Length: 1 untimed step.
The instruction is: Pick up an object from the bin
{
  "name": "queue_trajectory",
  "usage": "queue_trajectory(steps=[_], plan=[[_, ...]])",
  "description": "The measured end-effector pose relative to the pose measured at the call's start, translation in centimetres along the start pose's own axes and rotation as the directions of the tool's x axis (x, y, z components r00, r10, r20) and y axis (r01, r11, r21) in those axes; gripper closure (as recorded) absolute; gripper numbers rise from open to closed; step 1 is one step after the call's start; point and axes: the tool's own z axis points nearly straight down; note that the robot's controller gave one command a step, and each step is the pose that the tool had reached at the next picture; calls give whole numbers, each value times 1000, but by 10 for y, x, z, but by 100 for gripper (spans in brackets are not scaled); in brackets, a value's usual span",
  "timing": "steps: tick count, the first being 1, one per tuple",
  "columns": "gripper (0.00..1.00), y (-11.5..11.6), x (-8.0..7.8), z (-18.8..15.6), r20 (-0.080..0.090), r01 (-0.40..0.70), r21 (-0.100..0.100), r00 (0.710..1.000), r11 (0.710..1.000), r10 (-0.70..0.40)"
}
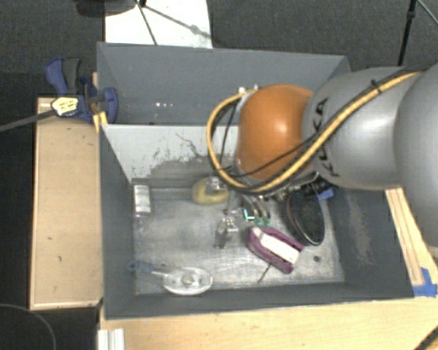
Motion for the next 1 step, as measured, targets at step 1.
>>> queue_trajectory(steps=[1], plan=[[0, -6, -45, 50, 10, 48, -1, 999, 999, -48]])
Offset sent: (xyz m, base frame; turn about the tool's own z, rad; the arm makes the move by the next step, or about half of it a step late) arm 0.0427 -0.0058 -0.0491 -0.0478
